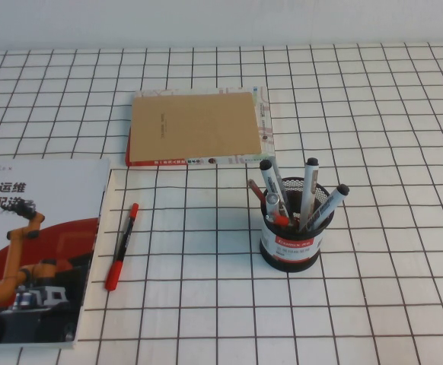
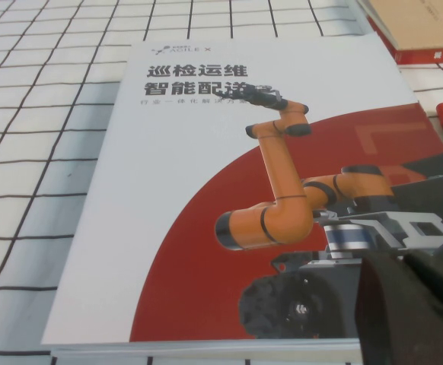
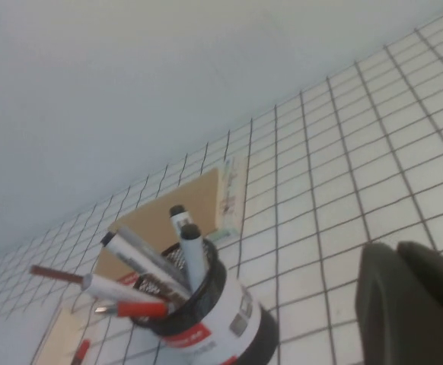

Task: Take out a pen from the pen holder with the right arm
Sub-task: 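Take a marker out of the pen holder and lay it on the table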

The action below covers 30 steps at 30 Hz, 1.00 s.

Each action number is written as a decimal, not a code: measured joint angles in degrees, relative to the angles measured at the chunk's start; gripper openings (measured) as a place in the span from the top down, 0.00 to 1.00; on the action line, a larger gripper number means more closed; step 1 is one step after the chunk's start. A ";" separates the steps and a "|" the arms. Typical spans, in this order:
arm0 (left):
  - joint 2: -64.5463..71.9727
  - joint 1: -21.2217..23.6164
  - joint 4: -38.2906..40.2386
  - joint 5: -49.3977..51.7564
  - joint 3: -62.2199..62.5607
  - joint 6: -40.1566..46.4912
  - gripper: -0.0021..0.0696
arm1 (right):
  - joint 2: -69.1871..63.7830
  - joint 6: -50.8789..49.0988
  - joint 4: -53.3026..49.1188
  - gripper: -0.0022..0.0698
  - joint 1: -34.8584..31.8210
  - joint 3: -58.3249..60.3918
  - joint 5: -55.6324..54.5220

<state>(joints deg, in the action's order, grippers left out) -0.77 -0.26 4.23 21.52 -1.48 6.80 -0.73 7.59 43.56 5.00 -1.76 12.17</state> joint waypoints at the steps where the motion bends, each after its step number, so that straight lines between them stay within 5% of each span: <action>1: 0.00 0.00 0.00 0.00 0.00 0.00 0.98 | -1.57 0.00 0.04 0.99 0.00 -1.67 1.80; 15: 0.00 0.00 0.00 0.00 0.00 0.00 0.98 | -36.62 2.16 -6.63 0.99 0.00 -21.47 20.93; 22: 0.00 0.00 0.00 0.00 0.00 0.00 0.98 | -48.16 6.69 -5.74 0.99 1.13 -24.66 18.85; 30: 0.00 0.00 0.00 0.00 0.00 0.00 0.98 | -60.84 7.03 -5.05 0.99 14.81 -31.33 5.88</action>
<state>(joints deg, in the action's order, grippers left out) -0.77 -0.26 4.23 21.52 -1.48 6.80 -61.57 14.61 38.52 19.81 -33.09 18.05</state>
